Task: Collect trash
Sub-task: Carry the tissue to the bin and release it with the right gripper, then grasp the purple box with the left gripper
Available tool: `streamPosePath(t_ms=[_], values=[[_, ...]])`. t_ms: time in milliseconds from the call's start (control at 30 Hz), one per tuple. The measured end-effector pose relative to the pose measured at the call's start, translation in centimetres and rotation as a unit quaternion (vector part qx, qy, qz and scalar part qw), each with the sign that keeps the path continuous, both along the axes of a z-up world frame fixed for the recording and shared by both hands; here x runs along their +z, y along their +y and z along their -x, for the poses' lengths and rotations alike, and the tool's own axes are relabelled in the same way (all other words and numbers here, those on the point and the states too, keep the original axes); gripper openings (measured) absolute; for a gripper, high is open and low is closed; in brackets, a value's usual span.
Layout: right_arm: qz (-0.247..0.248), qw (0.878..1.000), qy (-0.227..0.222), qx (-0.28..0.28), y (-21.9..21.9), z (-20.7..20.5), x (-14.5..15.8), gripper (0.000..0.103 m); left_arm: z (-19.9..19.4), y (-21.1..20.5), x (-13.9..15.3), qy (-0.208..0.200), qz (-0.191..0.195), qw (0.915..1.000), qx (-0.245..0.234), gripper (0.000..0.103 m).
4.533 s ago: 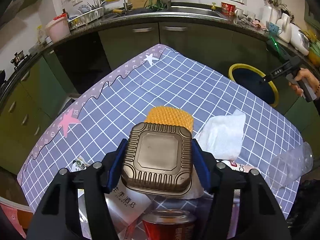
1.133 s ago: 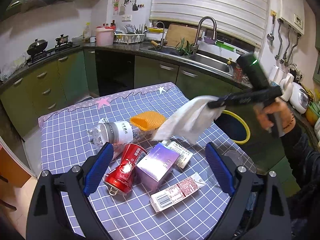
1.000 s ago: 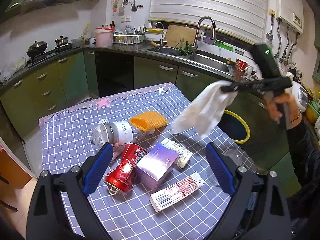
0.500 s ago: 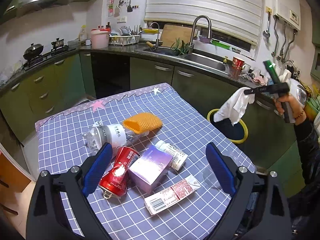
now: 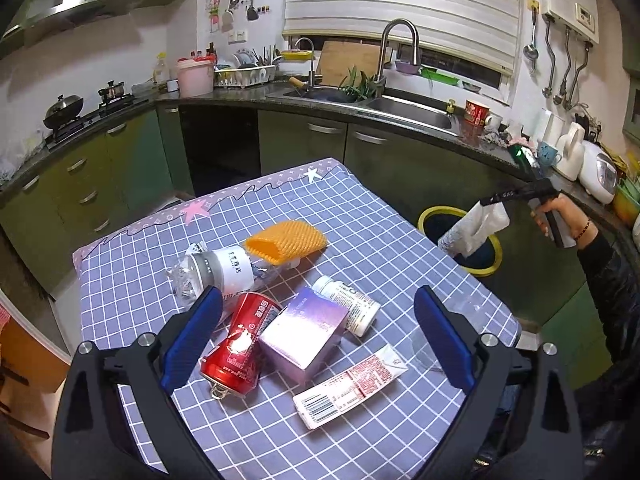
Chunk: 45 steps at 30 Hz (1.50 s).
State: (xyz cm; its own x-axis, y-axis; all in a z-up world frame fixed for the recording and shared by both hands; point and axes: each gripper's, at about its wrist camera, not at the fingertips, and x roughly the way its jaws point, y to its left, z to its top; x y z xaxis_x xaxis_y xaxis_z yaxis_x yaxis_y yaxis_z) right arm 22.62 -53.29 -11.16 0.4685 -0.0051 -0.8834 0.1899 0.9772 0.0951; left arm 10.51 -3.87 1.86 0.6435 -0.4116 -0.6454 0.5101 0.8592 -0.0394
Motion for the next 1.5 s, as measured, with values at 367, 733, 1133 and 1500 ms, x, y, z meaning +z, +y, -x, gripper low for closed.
streamPosePath(t_ms=[367,733,1133,1500], values=[[-0.045,0.999,0.019,0.004,0.8,-0.6,0.5,0.071,-1.6,0.5,-2.8,0.029,-0.018,0.9992,-0.019,0.092],[0.005,0.998,0.056,-0.012,1.2,-1.2,-0.9,0.071,-1.8,-0.2,-3.1,0.033,-0.019,0.9986,-0.038,0.093],[-0.096,0.994,0.046,0.004,0.6,-0.9,1.0,0.069,-1.5,-1.5,-3.5,0.027,-0.038,0.9966,-0.069,0.093],[-0.116,0.992,0.026,0.038,3.2,-0.2,1.3,0.076,-3.1,-3.7,-6.8,0.028,-0.105,0.9803,-0.165,0.093]])
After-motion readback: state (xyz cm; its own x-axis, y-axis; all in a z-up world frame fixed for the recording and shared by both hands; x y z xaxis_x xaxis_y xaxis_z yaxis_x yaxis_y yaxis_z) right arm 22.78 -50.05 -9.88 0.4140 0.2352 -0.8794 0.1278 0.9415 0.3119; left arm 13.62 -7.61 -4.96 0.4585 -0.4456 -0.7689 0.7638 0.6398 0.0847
